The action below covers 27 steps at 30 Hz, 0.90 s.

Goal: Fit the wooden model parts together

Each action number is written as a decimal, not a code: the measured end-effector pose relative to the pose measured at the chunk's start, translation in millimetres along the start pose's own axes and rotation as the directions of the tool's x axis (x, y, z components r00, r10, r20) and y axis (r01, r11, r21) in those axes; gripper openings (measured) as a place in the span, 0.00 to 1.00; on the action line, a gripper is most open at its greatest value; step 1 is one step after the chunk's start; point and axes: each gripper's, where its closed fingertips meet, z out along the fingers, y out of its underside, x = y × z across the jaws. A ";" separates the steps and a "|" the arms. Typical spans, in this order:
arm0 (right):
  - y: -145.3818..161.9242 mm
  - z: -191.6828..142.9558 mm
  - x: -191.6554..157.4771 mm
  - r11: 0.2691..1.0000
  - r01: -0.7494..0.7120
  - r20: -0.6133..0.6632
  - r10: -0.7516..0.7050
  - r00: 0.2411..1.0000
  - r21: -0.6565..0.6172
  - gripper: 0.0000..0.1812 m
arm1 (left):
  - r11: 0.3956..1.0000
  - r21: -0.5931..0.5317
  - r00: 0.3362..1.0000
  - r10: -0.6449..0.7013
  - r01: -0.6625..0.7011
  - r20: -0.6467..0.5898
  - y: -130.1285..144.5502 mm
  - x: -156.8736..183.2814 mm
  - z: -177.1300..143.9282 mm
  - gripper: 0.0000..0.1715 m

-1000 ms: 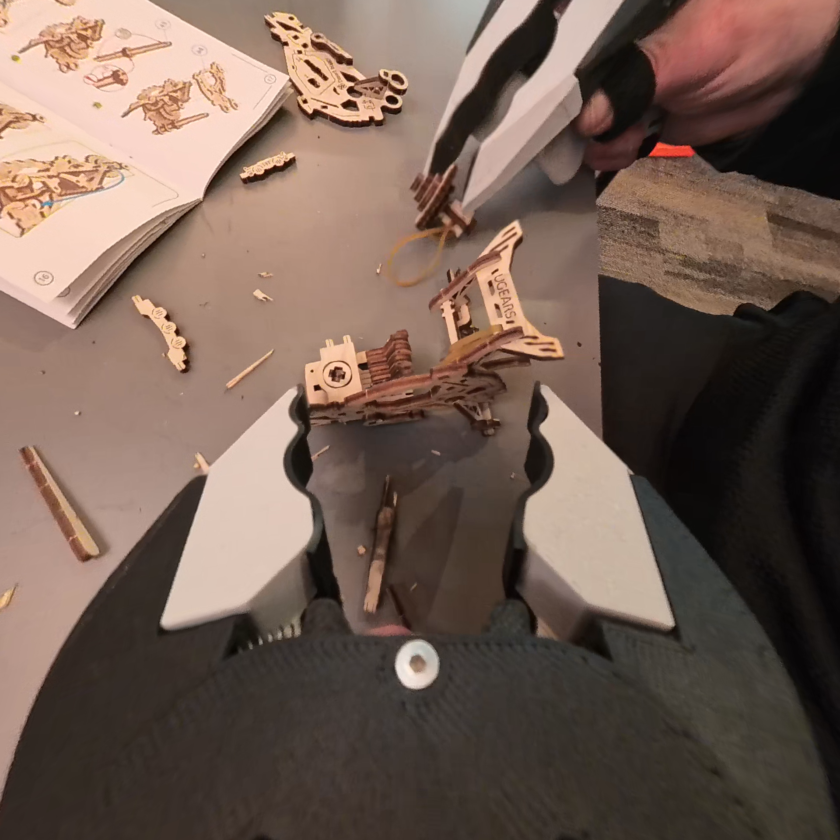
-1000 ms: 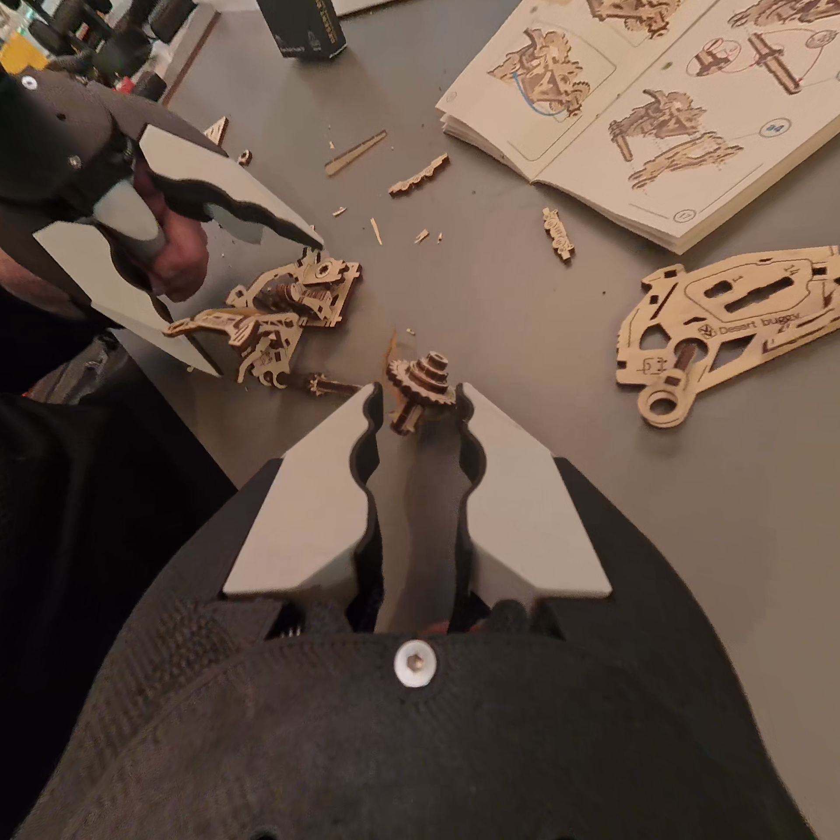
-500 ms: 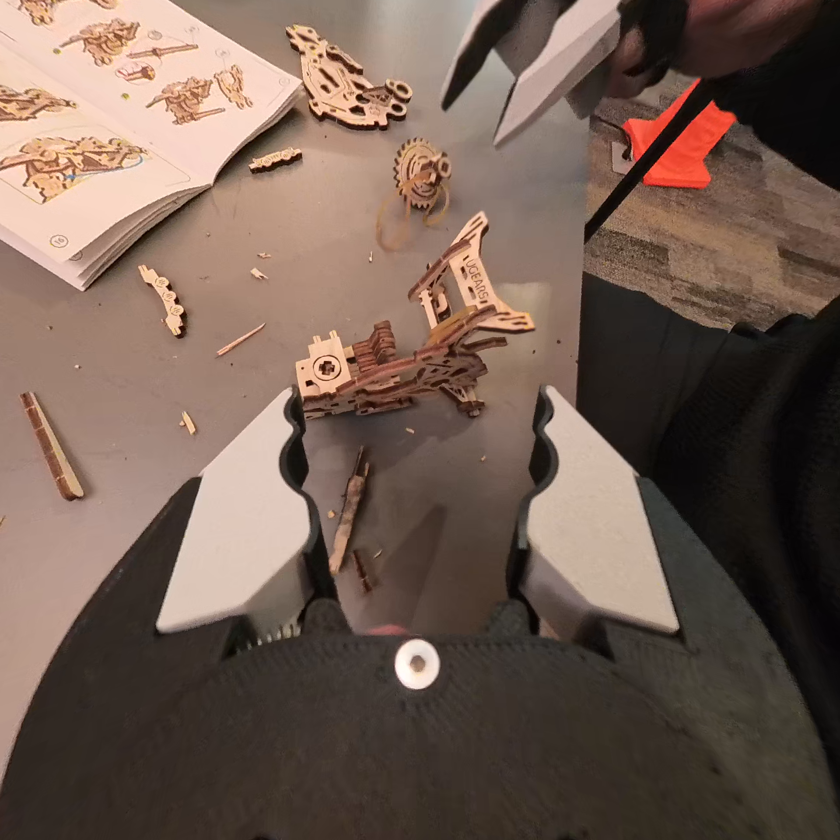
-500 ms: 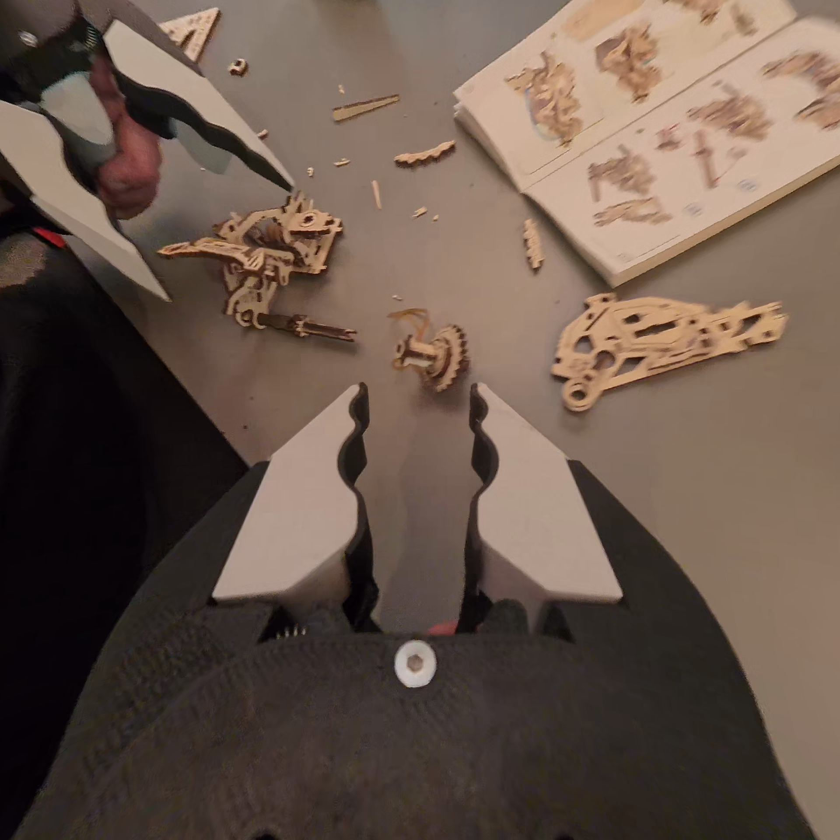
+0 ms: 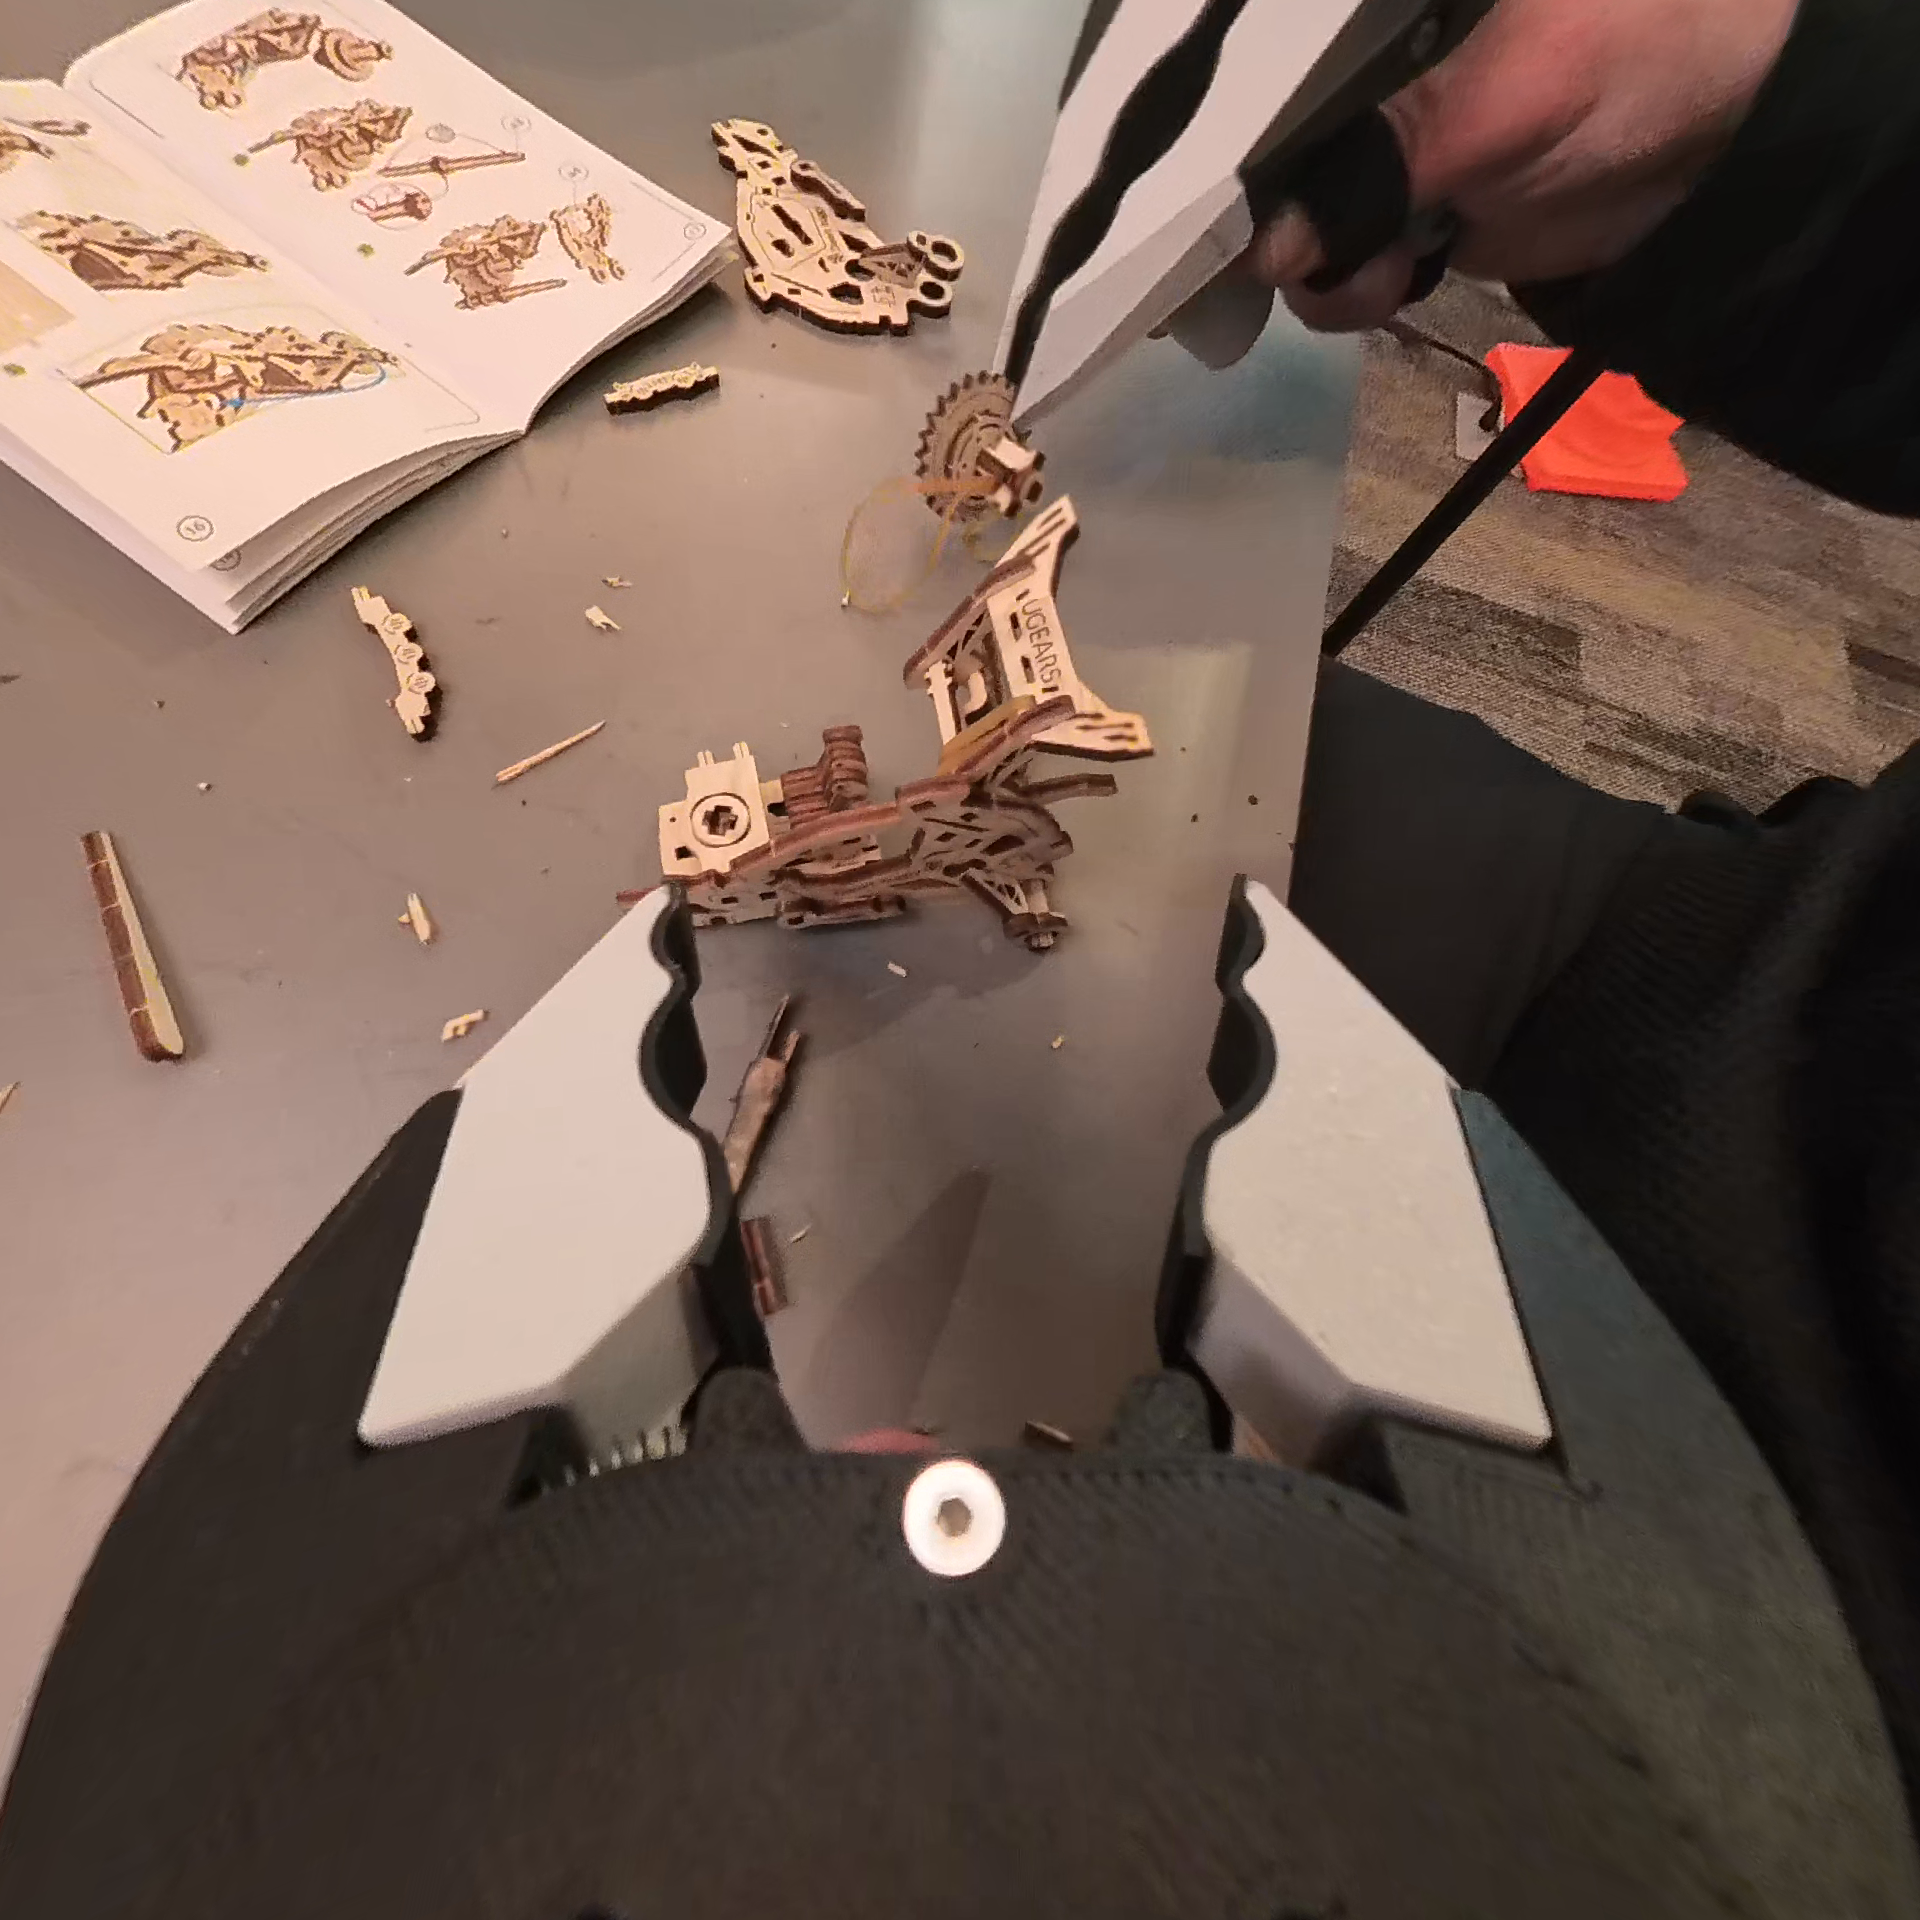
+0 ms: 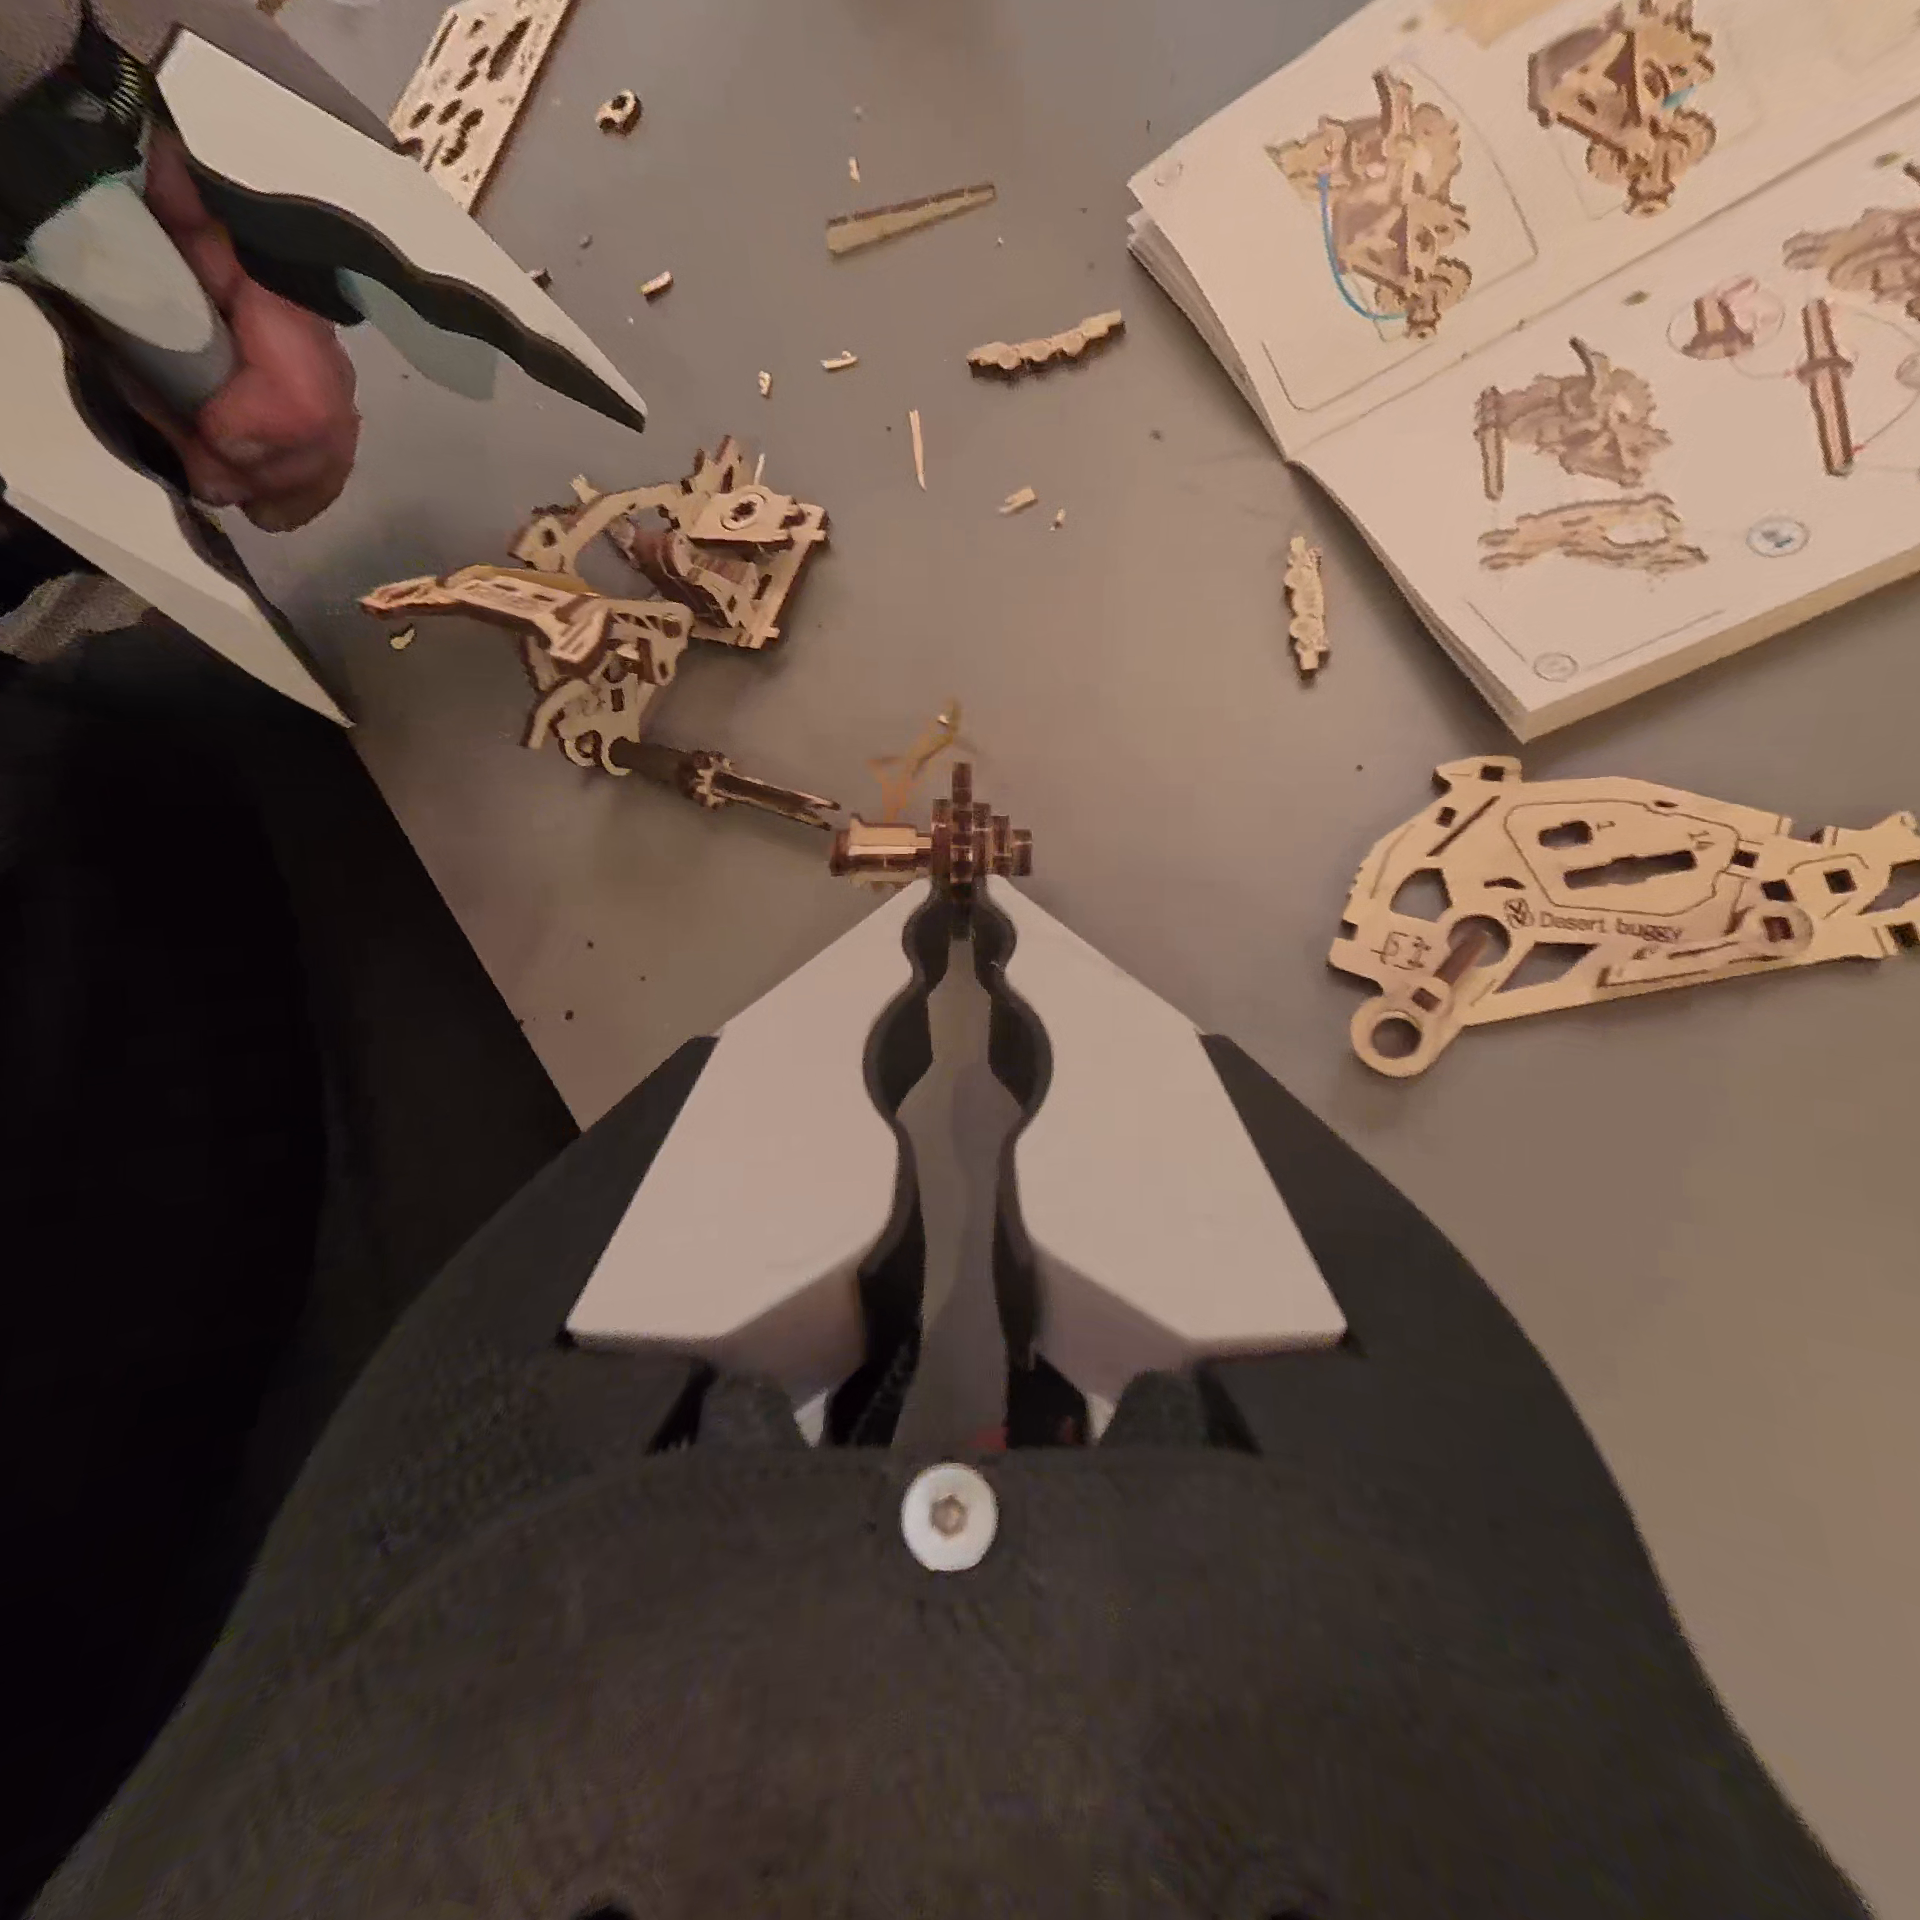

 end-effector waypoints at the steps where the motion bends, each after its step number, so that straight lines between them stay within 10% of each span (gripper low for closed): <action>1: -1.3 0.2 -2.9 1.000 0.003 -0.005 -0.003 1.000 0.012 0.00 | 1.000 0.000 1.000 0.000 0.000 0.005 0.1 0.2 0.5 0.57; 27: -38.0 10.4 -14.0 0.961 0.124 -0.272 -0.054 0.961 0.247 0.00 | 0.991 -0.127 0.983 -0.012 0.036 0.185 19.4 -17.0 38.4 0.67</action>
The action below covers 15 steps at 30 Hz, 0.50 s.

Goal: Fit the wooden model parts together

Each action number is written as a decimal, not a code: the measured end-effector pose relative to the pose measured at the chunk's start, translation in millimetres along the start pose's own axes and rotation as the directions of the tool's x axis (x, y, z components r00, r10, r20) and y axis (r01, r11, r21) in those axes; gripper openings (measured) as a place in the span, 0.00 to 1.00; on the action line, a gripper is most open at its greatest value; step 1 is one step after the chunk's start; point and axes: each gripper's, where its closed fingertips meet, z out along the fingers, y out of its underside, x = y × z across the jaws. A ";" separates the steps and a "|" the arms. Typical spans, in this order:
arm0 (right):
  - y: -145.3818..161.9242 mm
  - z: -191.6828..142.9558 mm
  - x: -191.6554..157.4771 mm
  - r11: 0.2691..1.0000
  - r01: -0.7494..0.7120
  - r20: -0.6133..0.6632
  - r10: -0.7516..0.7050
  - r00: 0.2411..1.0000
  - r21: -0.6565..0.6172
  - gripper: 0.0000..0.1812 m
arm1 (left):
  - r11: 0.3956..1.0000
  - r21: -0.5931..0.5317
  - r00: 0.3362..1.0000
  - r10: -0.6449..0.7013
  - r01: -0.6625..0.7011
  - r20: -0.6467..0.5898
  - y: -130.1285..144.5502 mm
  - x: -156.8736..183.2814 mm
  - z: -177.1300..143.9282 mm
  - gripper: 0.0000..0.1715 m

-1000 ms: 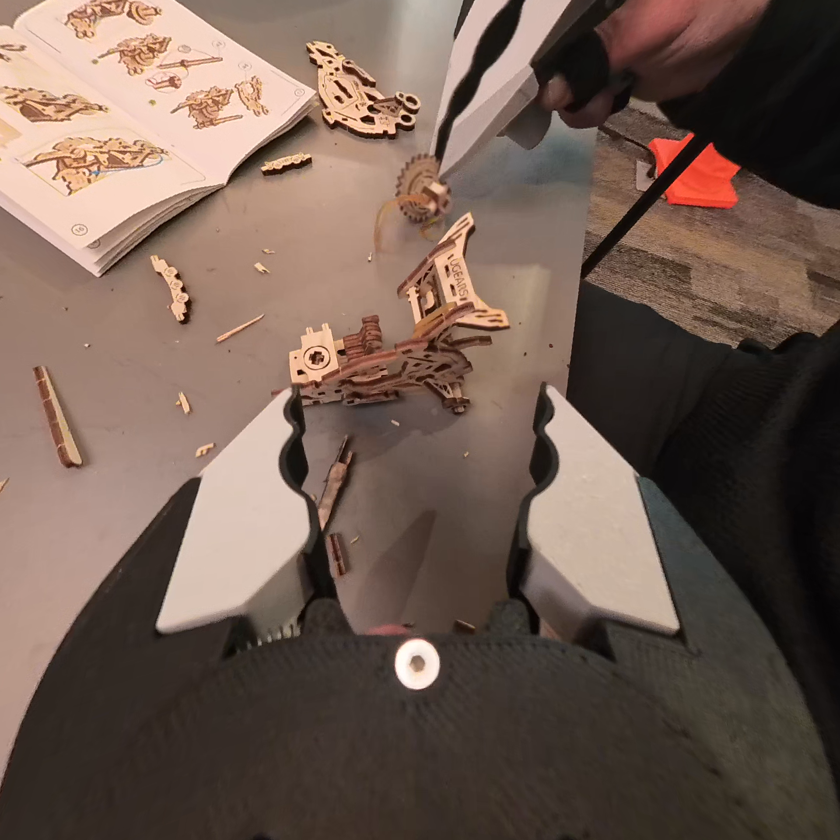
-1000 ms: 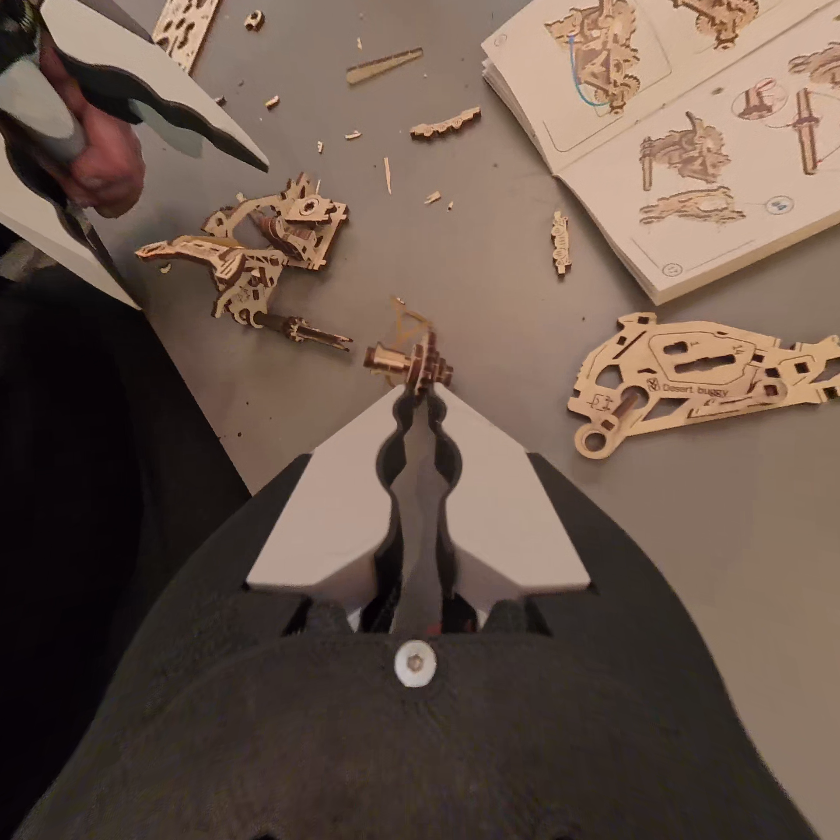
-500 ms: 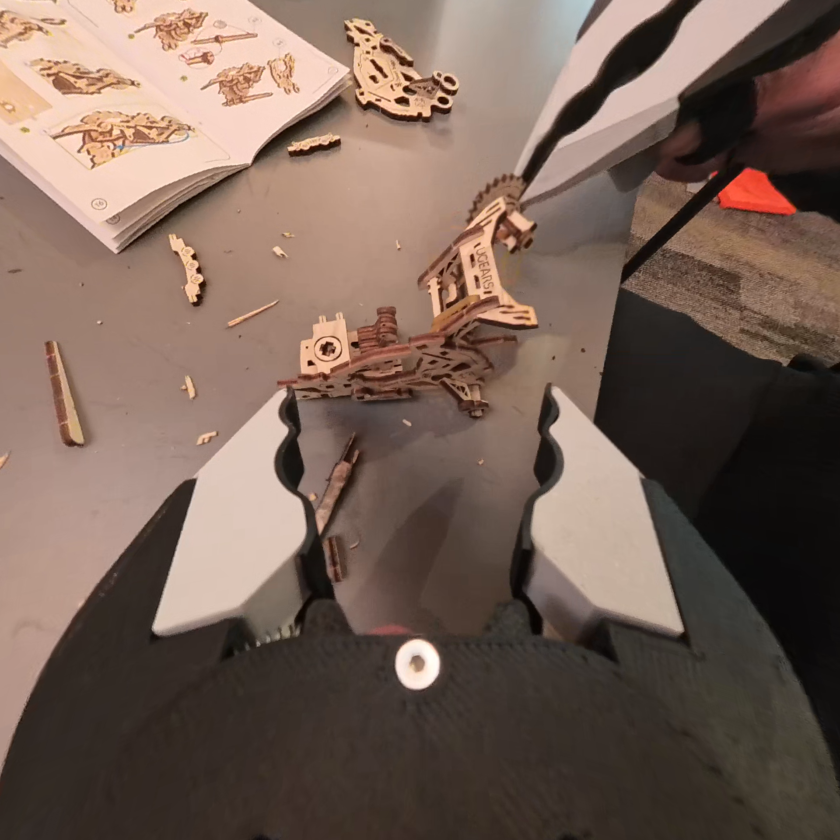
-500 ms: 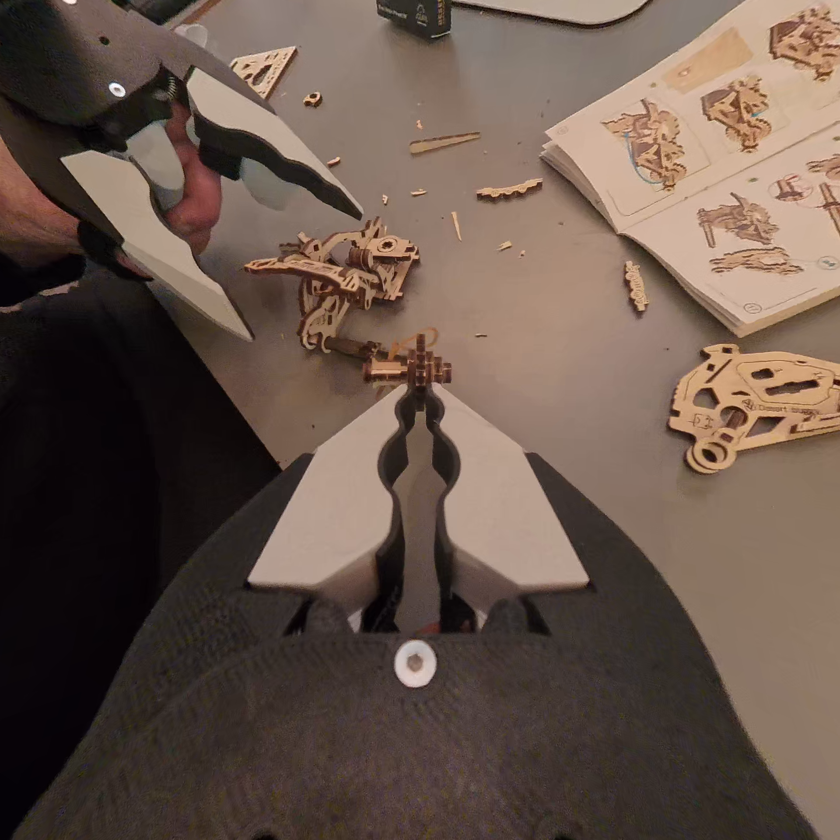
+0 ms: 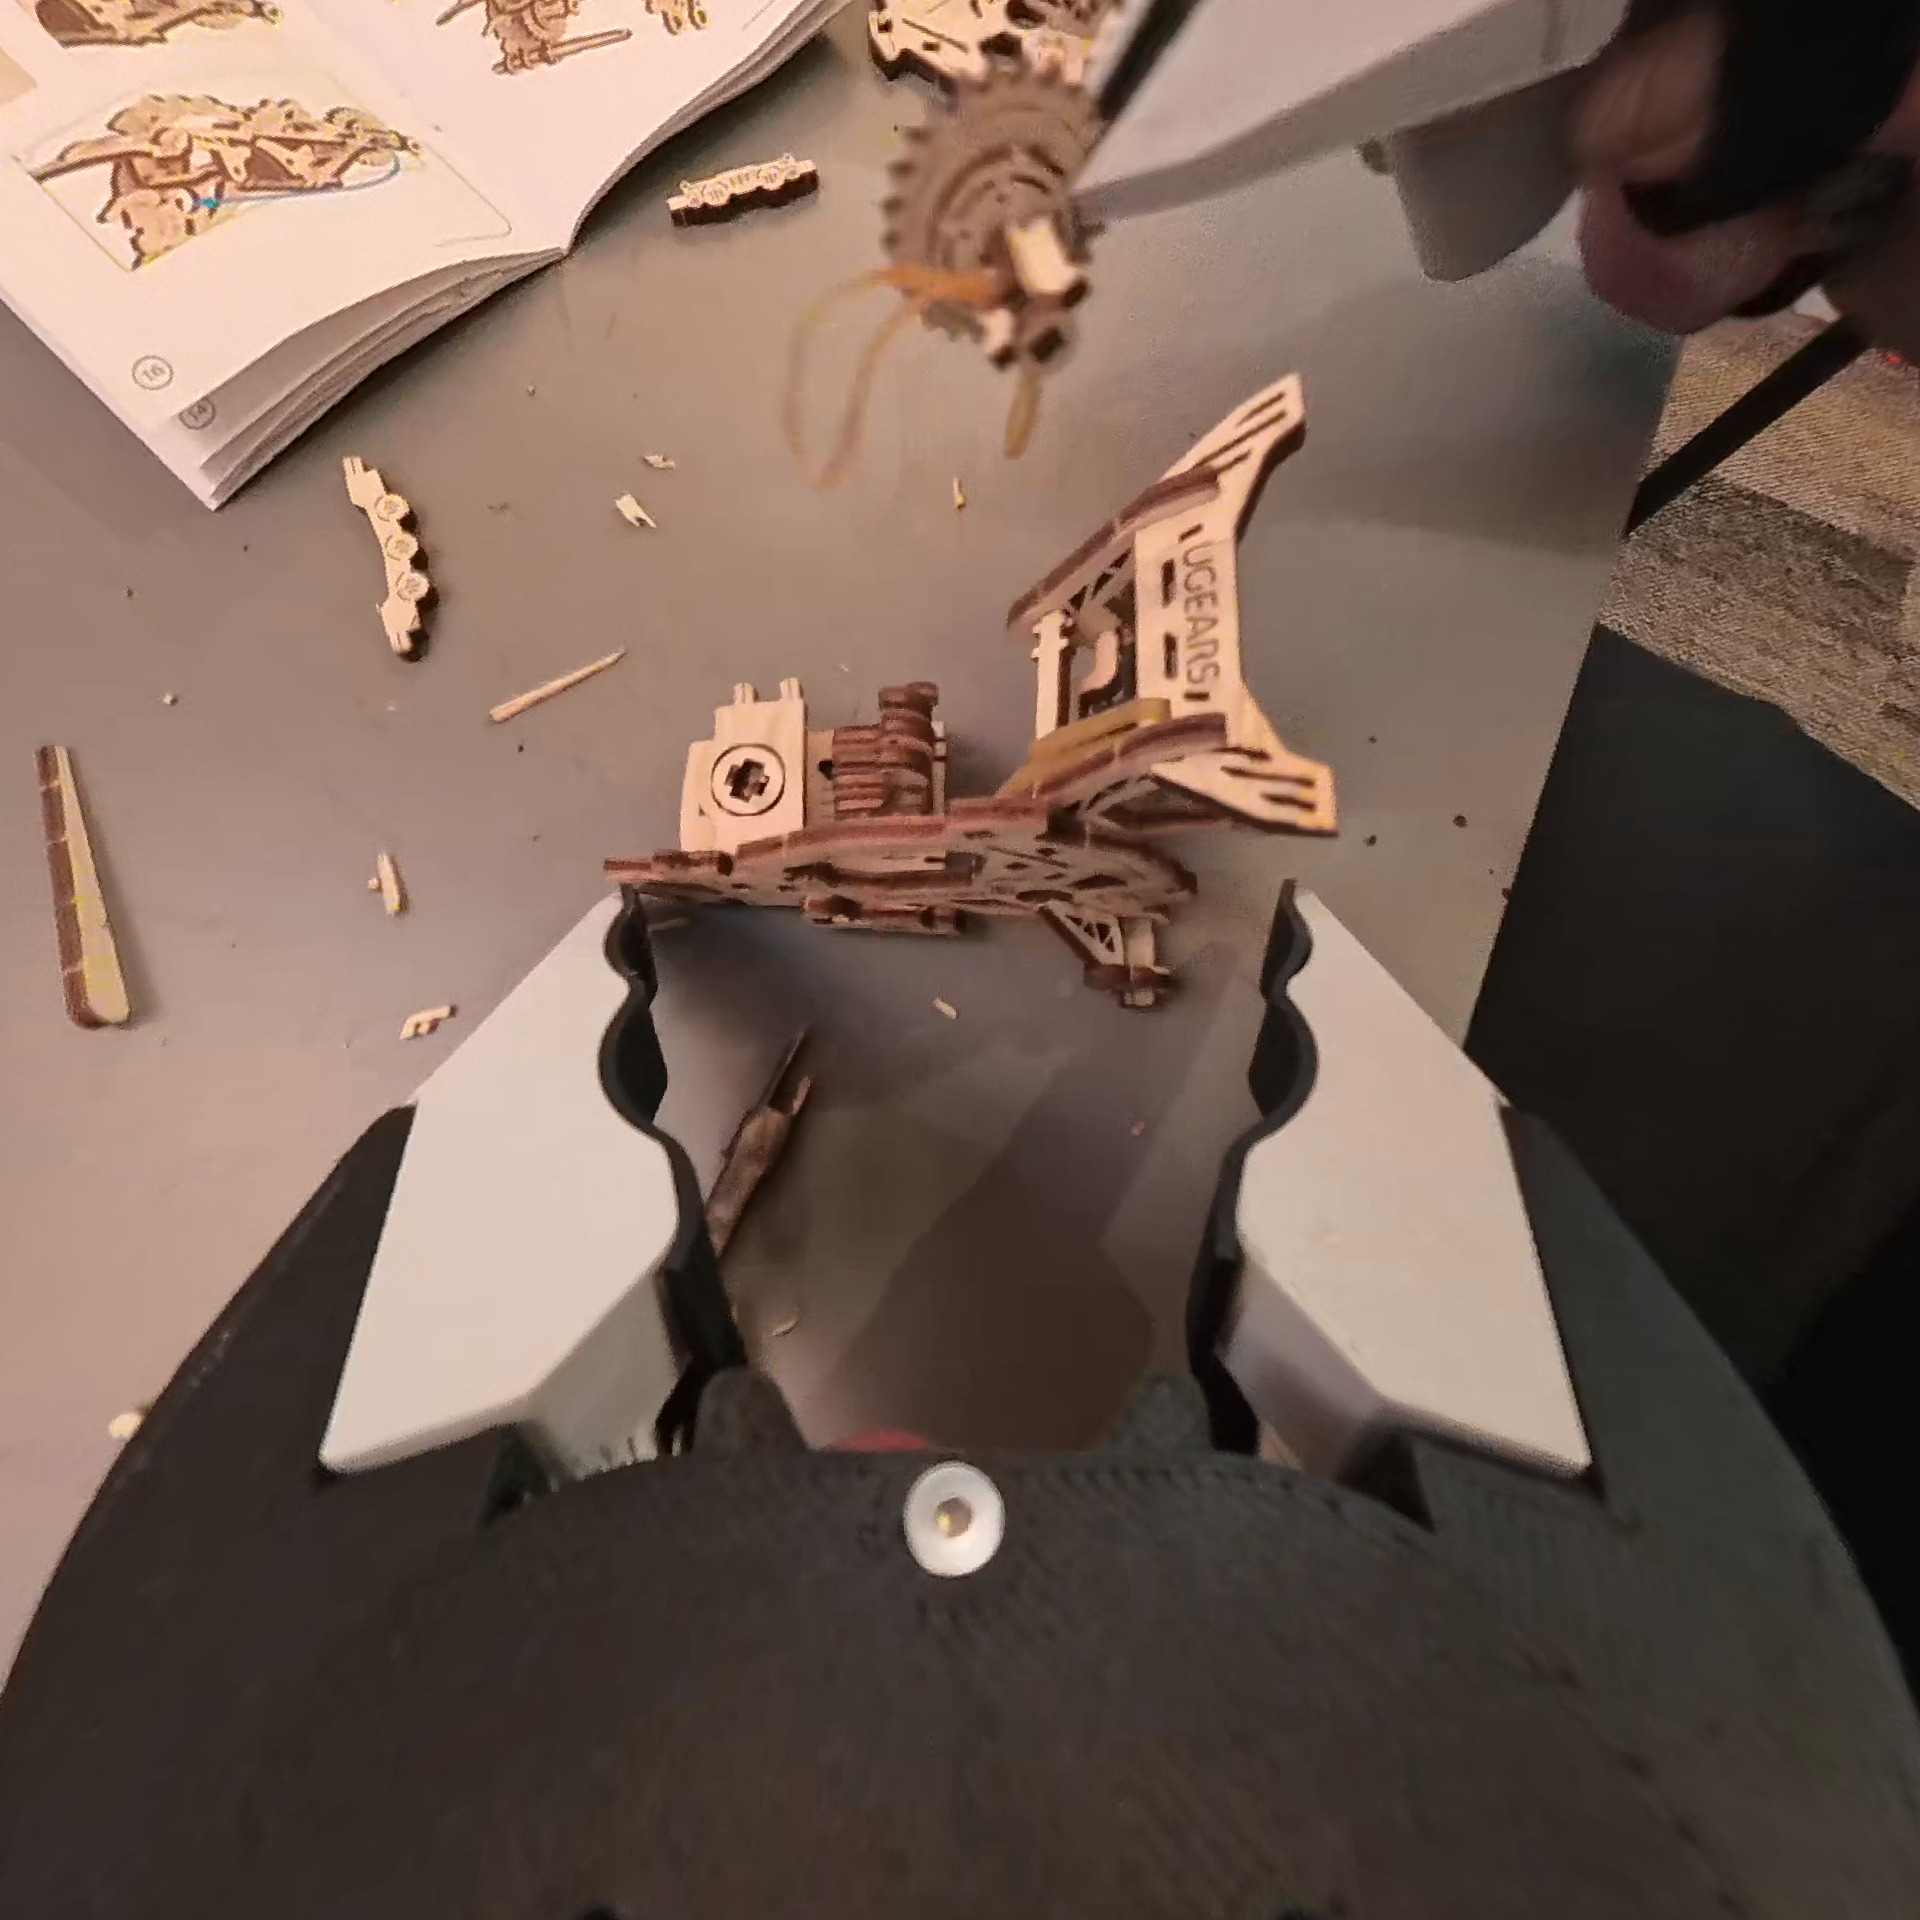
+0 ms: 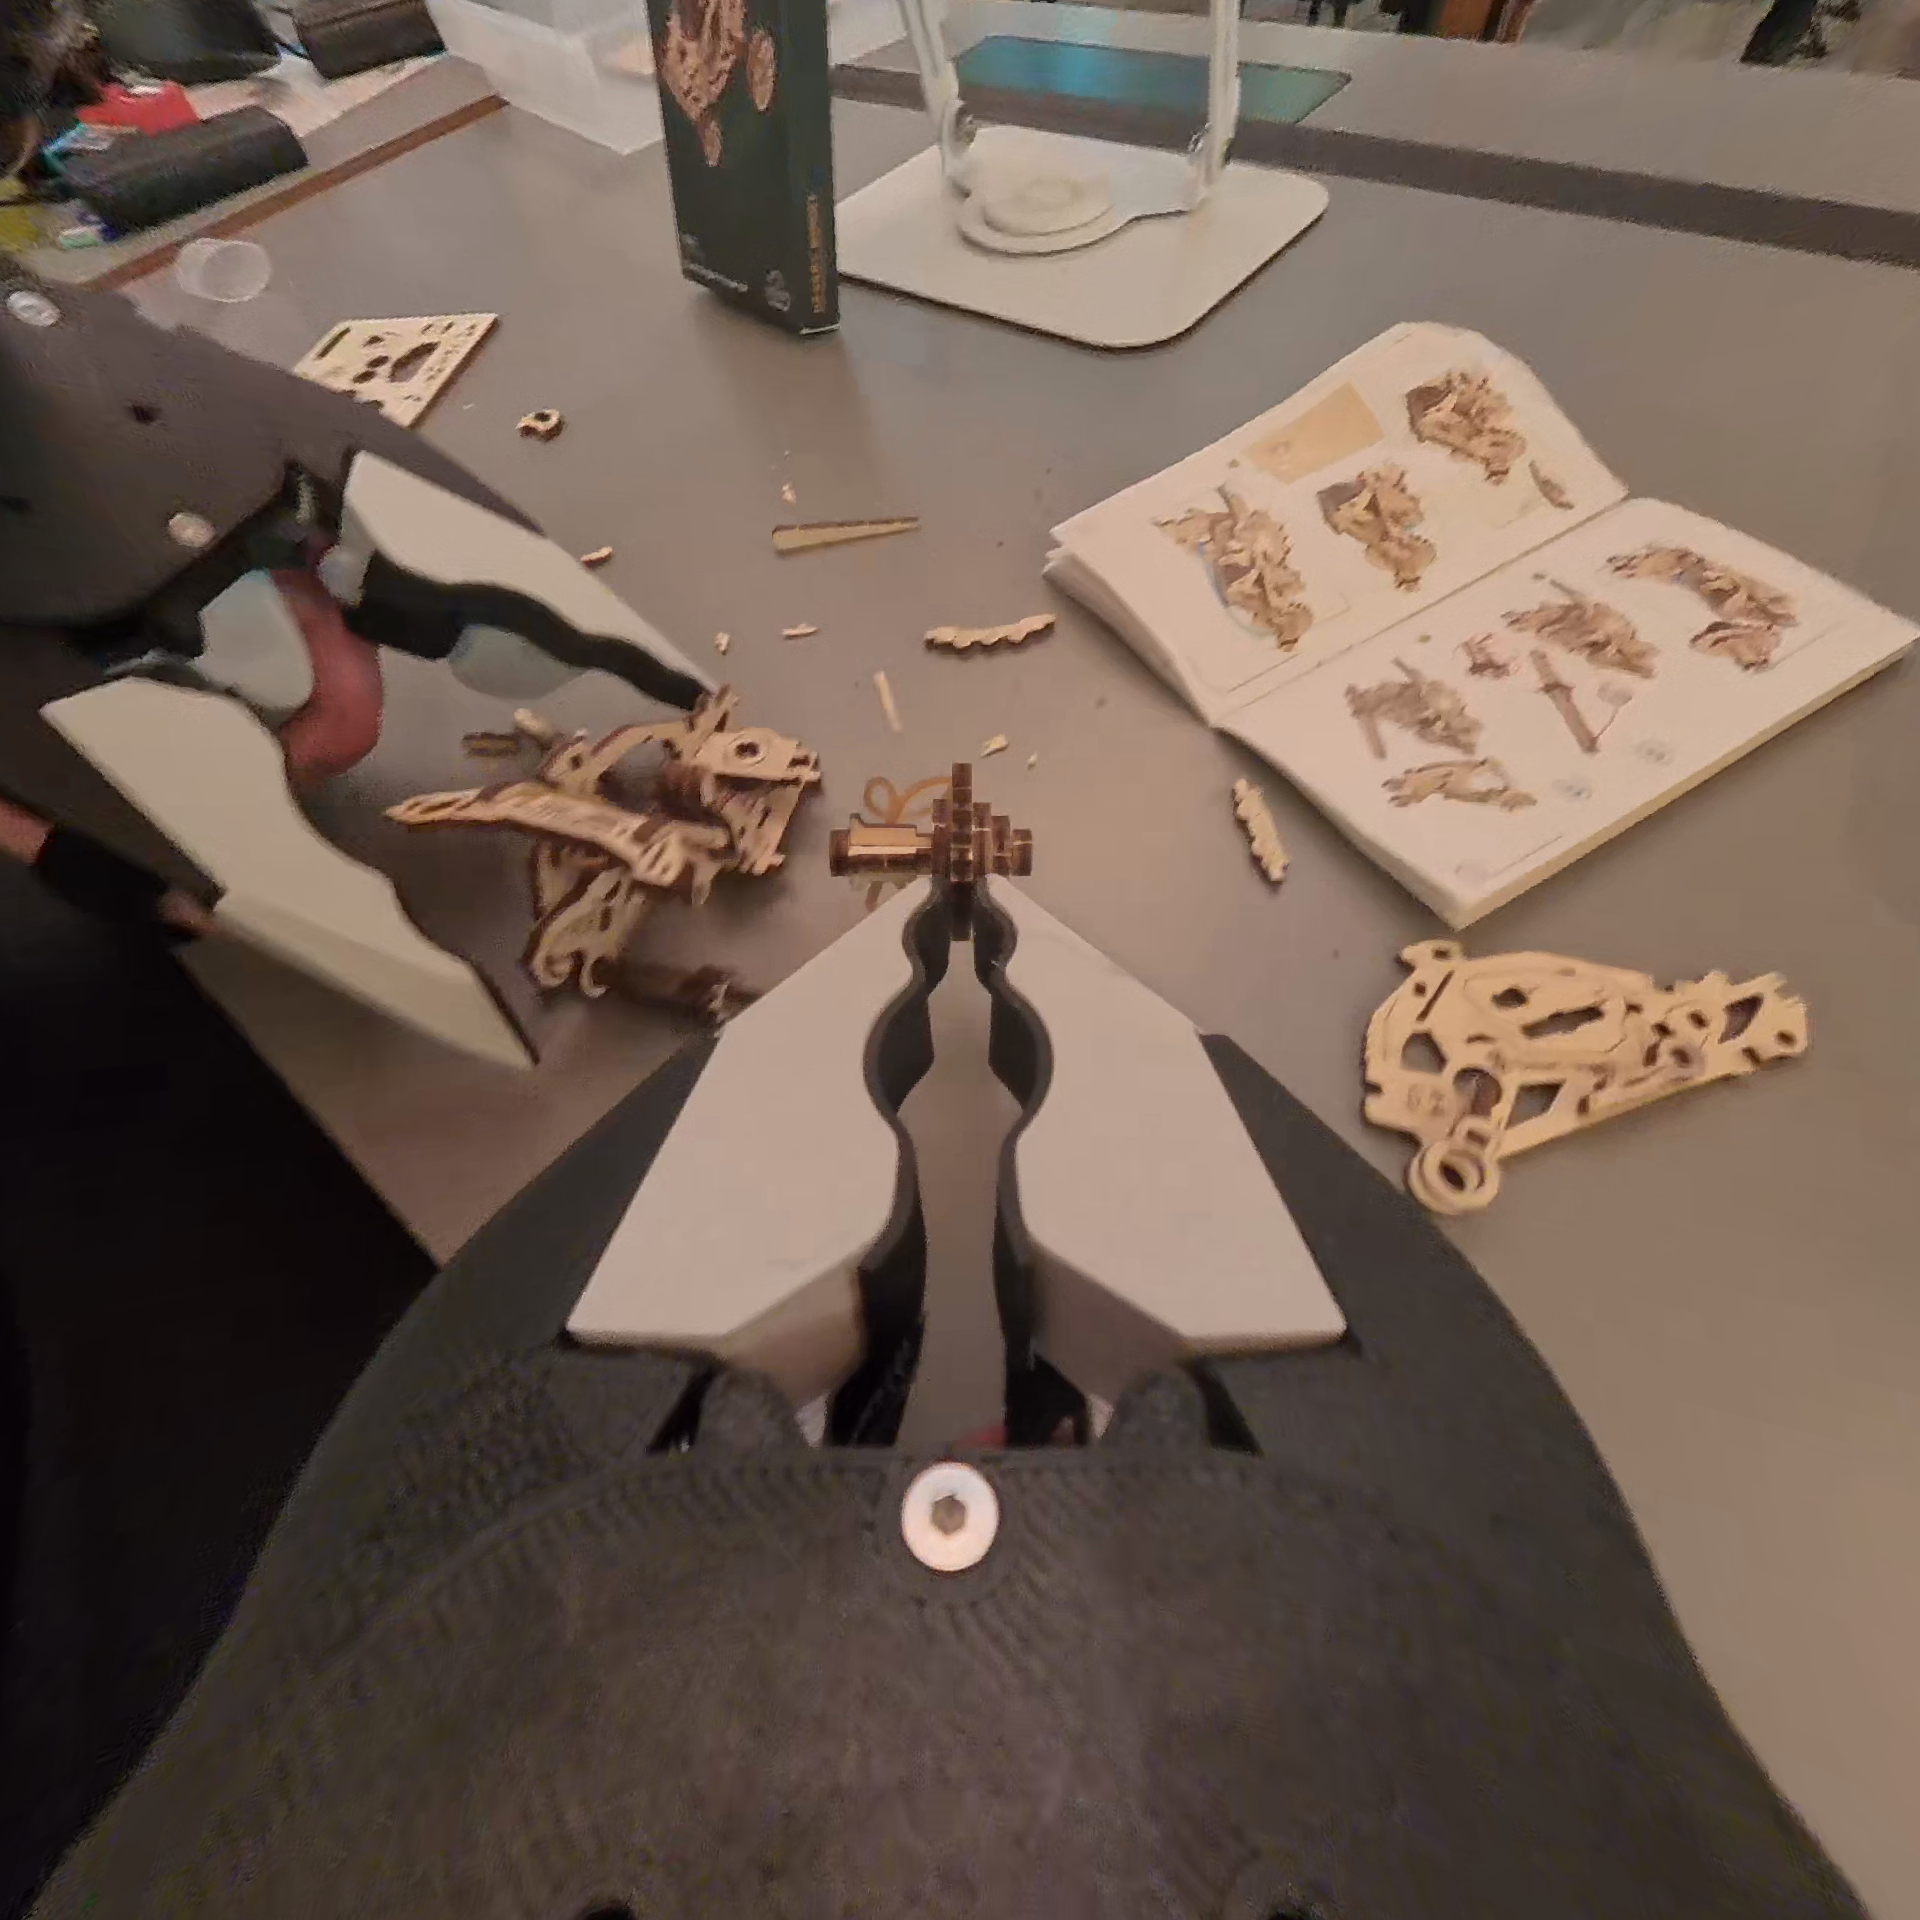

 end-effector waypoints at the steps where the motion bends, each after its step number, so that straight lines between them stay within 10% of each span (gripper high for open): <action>1: -4.3 4.8 1.3 1.000 -0.008 0.004 0.008 1.000 0.007 0.00 | 1.000 0.003 1.000 0.005 -0.005 0.008 -1.0 -1.0 1.4 0.66; 15: 33.1 16.3 -40.7 0.975 -0.002 0.139 0.033 0.990 -0.222 0.13 | 0.999 0.046 1.000 0.000 0.000 0.002 -2.4 -7.3 -0.7 0.59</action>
